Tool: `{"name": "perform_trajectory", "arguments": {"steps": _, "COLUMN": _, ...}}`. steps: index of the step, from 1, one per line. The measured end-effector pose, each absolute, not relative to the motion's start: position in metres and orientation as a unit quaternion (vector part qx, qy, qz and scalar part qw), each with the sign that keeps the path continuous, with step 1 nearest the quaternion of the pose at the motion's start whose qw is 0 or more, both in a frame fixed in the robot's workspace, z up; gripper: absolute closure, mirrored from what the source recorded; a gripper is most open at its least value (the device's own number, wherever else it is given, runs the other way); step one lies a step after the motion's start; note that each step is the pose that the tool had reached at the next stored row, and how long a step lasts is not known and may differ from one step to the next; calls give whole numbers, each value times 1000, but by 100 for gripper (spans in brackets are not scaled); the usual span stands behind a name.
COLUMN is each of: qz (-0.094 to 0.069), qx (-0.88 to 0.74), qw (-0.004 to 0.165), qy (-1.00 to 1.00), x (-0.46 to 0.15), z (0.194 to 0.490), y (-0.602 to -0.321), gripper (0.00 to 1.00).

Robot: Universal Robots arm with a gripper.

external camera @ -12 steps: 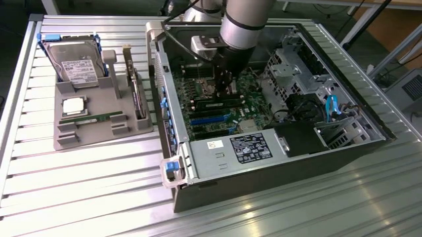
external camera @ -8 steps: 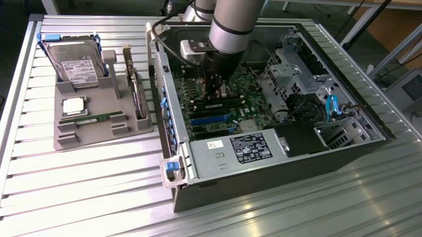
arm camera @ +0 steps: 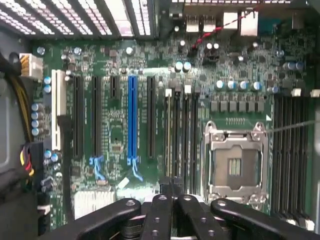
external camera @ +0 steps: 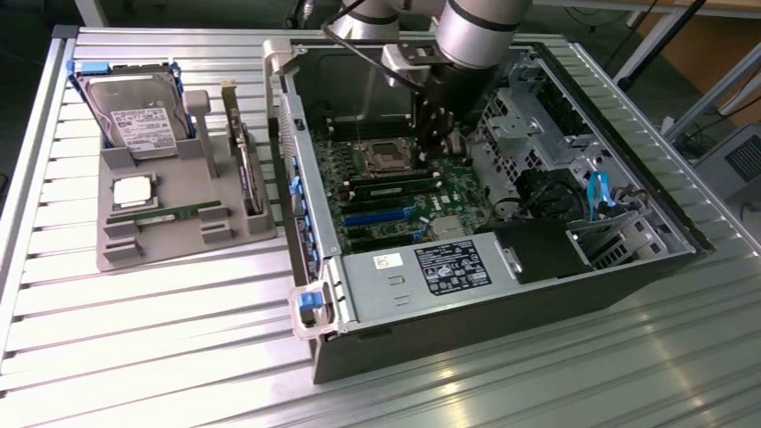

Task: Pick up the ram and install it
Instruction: 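Press down the ram until it locks into place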

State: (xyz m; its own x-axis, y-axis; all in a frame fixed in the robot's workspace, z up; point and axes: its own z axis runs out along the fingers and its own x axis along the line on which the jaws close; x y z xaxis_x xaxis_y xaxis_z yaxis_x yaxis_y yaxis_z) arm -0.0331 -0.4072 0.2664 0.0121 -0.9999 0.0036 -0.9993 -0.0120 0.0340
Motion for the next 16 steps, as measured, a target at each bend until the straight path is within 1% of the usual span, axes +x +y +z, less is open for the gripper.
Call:
{"name": "perform_trajectory", "arguments": {"steps": 4, "qz": -11, "qx": 711, "qw": 13, "qy": -703, "x": -13, "z": 284, "y": -407, "gripper": 90}}
{"name": "perform_trajectory", "arguments": {"steps": 9, "qz": -11, "qx": 711, "qw": 13, "qy": -703, "x": 9, "z": 331, "y": -407, "gripper": 90}}
{"name": "perform_trajectory", "arguments": {"steps": 16, "qz": -11, "qx": 711, "qw": 13, "qy": -703, "x": 9, "z": 334, "y": -407, "gripper": 90}}
